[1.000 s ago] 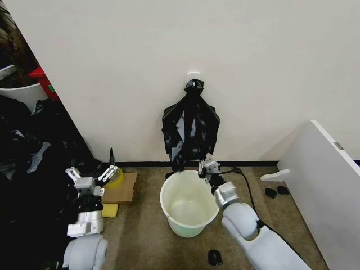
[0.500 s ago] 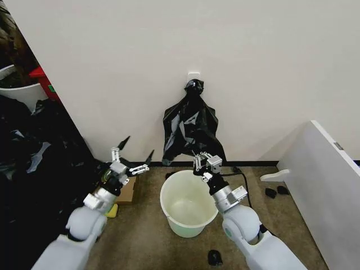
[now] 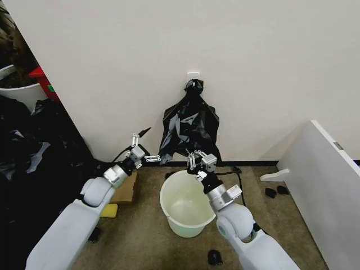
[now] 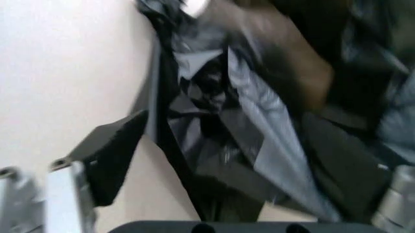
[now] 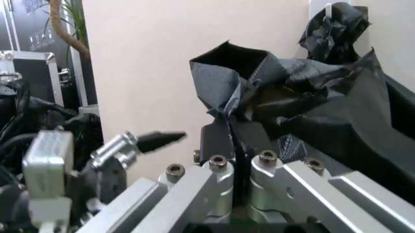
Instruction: Place the garbage bag over the trash bin.
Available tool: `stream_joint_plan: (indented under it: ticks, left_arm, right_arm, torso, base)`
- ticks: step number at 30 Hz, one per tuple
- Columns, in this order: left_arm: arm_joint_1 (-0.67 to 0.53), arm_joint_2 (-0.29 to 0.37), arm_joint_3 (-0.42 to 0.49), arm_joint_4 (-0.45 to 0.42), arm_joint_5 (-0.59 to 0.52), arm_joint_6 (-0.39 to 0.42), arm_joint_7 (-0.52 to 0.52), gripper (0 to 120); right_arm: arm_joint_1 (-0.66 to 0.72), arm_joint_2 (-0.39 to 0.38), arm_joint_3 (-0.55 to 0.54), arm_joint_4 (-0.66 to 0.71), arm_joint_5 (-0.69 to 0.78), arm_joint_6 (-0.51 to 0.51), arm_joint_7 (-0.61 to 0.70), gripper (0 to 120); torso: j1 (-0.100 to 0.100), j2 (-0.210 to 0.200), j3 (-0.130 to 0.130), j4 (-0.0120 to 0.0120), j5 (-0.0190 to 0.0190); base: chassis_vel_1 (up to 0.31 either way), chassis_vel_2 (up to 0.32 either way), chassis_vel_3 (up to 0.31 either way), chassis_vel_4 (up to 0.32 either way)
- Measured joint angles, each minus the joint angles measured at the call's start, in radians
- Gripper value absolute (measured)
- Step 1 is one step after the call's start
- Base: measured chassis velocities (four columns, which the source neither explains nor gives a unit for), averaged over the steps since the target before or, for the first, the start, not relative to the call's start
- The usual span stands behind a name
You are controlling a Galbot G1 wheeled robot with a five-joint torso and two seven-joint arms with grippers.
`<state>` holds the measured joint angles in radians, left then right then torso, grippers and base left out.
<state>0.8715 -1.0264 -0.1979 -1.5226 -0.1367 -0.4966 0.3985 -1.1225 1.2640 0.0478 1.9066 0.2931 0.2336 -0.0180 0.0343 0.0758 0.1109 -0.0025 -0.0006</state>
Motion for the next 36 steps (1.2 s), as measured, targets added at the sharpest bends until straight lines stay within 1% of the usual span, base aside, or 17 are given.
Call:
stream_joint_plan:
  ticks: [2,4,6,8,9,10,11,14,15,16,19,20,21,24,25,29,36]
  left_arm:
    - [-0.003,-0.002,-0.001,0.006,0.011,0.003,0.009,86]
    - [-0.015,-0.015,-0.01,0.028,0.053,0.009,0.041,73]
    - [-0.019,-0.023,-0.012,0.037,0.065,0.011,0.046,71]
    - [-0.025,-0.038,-0.008,0.047,0.072,0.015,0.05,60]
    - [-0.028,-0.045,-0.006,0.05,0.072,0.016,0.054,56]
    - [-0.028,-0.045,-0.006,0.05,0.072,0.016,0.054,56]
    - [-0.033,-0.053,-0.003,0.055,0.07,0.019,0.063,50]
    - [-0.04,-0.067,0.002,0.066,0.041,0.032,0.092,36]
    - [-0.041,-0.069,0.003,0.067,0.031,0.037,0.1,34]
    - [-0.041,-0.069,0.003,0.067,0.031,0.037,0.1,34]
    - [-0.041,-0.078,0.003,0.072,-0.002,0.058,0.12,20]
    - [-0.041,-0.078,0.003,0.072,-0.002,0.058,0.12,20]
    - [-0.041,-0.082,0.003,0.075,-0.009,0.065,0.121,14]
    - [-0.038,-0.09,0.002,0.077,-0.03,0.088,0.117,2]
    - [-0.036,-0.092,0.002,0.076,-0.035,0.096,0.112,0]
    - [-0.027,-0.098,0.002,0.064,-0.048,0.12,0.085,0]
    - [-0.014,-0.098,-0.001,0.034,-0.057,0.098,0.092,0]
  right_arm:
    - [0.0,0.002,0.001,-0.001,-0.001,0.0,-0.001,0]
    - [-0.001,0.007,0.008,-0.002,-0.006,-0.001,-0.004,0]
    - [-0.003,0.007,0.012,-0.003,-0.006,-0.001,-0.006,0]
    - [-0.004,0.005,0.019,-0.005,-0.008,0.0,-0.009,0]
    - [-0.005,0.003,0.022,-0.006,-0.008,0.001,-0.011,0]
    - [-0.005,0.003,0.022,-0.006,-0.008,0.001,-0.011,0]
    - [-0.006,0.0,0.024,-0.006,-0.008,0.002,-0.013,0]
    - [-0.008,-0.003,0.027,-0.006,-0.008,0.004,-0.016,0]
    - [-0.008,-0.004,0.028,-0.006,-0.008,0.005,-0.016,0]
    - [-0.008,-0.004,0.028,-0.006,-0.008,0.005,-0.016,0]
    - [-0.011,-0.004,0.028,-0.005,-0.006,0.011,-0.024,0]
    - [-0.011,-0.004,0.028,-0.005,-0.006,0.011,-0.024,0]
    - [-0.011,-0.005,0.029,-0.004,-0.004,0.015,-0.029,0]
    - [-0.016,-0.008,0.03,0.003,0.002,0.027,-0.042,0]
    - [-0.018,-0.009,0.03,0.005,0.004,0.031,-0.045,0]
    - [-0.029,-0.018,0.03,0.016,0.01,0.04,-0.054,0]
    - [-0.031,-0.026,0.036,0.022,0.012,0.044,-0.062,0]
  torso:
    - [0.0,0.0,0.0,0.0001,0.0]
    - [0.0,0.0,0.0,0.0003,0.0]
    - [0.0,0.0,0.0,0.0002,0.0001]
    - [0.0,0.0,0.0,0.0002,0.0001]
    - [0.0,0.0,0.0,0.0001,0.0001]
    - [0.0,0.0,0.0,0.0001,0.0001]
    - [0.0,0.0,0.0,0.0,0.0]
    - [0.0,0.0,0.0,-0.0001,0.0001]
    - [0.0,0.0,0.0,0.0,0.0001]
    - [0.0,0.0,0.0,0.0,0.0001]
    - [0.0,0.0,0.0,0.0,0.0001]
    - [0.0,0.0,0.0,0.0,0.0001]
    - [0.0,0.0,0.0,0.0,0.0001]
    - [0.0,0.0,0.0,0.0,0.0002]
    - [0.0,0.0,0.0,0.0,0.0001]
    - [0.0,0.0,0.0,0.0001,0.0001]
    - [0.0,0.0,0.0,0.0,0.0001]
  base:
    - [0.0,0.0,0.0,0.0]
    - [0.0,0.0,0.0,0.0]
    - [0.0,0.0,0.0,0.0]
    - [0.0,0.0,0.0,0.0]
    - [0.0,0.0,0.0,0.0]
    - [0.0,0.0,0.0,0.0]
    - [0.0,0.0,0.0,0.0]
    - [0.0,0.0,0.0,0.0]
    - [0.0,0.0,0.0,0.0]
    - [0.0,0.0,0.0,0.0]
    - [0.0,0.0,0.0,0.0]
    - [0.0,0.0,0.0,0.0]
    - [0.0,0.0,0.0,0.0]
    - [0.0,0.0,0.0,0.0]
    - [0.0,0.0,0.0,0.0]
    - [0.0,0.0,0.0,0.0]
    - [0.0,0.0,0.0,0.0]
